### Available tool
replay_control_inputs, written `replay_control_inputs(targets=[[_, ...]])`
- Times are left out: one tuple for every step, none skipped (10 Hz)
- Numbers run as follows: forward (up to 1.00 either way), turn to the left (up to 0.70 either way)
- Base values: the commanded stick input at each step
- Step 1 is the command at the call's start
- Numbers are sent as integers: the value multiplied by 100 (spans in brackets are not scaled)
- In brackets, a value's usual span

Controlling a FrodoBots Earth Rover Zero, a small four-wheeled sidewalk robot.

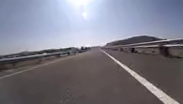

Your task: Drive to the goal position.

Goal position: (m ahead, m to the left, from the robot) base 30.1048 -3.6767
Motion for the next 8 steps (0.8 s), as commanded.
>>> replay_control_inputs(targets=[[70, 0], [70, 0], [70, 0], [70, 0], [70, 0], [70, 0], [70, -21], [70, -24]])
